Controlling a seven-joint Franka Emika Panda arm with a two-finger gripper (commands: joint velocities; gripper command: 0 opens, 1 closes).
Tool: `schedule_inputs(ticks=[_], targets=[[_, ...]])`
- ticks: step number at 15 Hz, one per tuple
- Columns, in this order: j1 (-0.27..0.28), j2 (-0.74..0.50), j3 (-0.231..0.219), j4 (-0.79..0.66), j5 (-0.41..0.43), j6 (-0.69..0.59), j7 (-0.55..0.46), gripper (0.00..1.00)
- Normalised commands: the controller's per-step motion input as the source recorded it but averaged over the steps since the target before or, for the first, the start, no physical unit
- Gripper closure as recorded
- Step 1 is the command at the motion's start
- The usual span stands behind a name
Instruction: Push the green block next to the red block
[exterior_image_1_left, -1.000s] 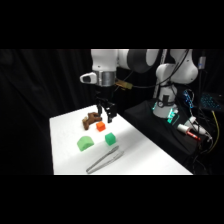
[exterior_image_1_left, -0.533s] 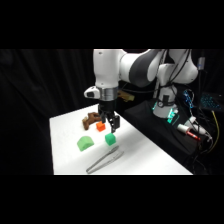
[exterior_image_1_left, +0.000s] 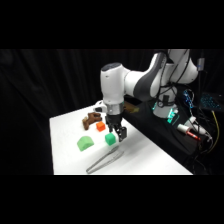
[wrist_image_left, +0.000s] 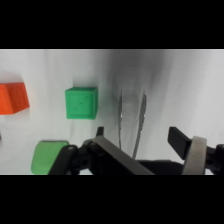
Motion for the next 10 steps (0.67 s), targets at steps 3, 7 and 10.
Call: schedule_inputs(ticks=[3,7,10], targets=[[0.054,0.06,0.021,-0.11,0.066,0.3,0.09,0.0],[0.028,0.09,-0.002,-0.08,0.067,0.3,0.06,0.0],[0.018,0.13,-0.007,-0.06,0.081,0.29,0.04,0.0]])
